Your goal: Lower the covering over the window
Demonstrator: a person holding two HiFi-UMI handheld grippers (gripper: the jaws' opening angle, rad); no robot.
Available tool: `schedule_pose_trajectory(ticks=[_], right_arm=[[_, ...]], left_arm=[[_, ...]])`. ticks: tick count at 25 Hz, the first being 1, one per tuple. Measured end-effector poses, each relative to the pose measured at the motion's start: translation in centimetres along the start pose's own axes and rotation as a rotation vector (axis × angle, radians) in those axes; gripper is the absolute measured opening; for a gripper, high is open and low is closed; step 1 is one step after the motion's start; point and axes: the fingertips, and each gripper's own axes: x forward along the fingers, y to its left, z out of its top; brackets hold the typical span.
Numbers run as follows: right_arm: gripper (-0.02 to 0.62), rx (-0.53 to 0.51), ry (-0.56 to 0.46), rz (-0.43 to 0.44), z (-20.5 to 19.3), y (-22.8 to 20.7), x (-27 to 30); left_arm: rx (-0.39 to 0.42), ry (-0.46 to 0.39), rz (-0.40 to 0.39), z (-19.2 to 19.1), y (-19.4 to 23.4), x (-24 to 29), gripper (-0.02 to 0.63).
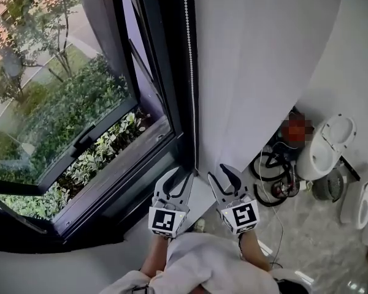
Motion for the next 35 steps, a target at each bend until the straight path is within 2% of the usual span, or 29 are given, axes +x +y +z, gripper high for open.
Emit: schedule_pose_trajectory(ticks=[11, 21, 25, 35], right_arm=[[0.152, -0.01, 0.017, -0.015, -0.2, -0.9, 3.2], [0.152, -0.011, 0.046, -0.032, -0.5, -1.9, 5.1], [0.152, -0.011, 0.044, -0.038, -0.7, -2.0, 5.7], [0.152, -0.01, 0.036, -0.032, -0.7, -2.4, 6.4]], left_arm=[[0.008, -0.015, -0.04, -0.1, 1.8, 4.0, 0.127], [0.013, -0.04, -0.044, 0.1, 3.4, 7.8, 0.127], [0.007, -0.005, -0.05, -0.6, 3.7, 9.0, 0.127], [0.052, 0.035, -0.001, -1.3, 4.7, 12.2, 0.127]])
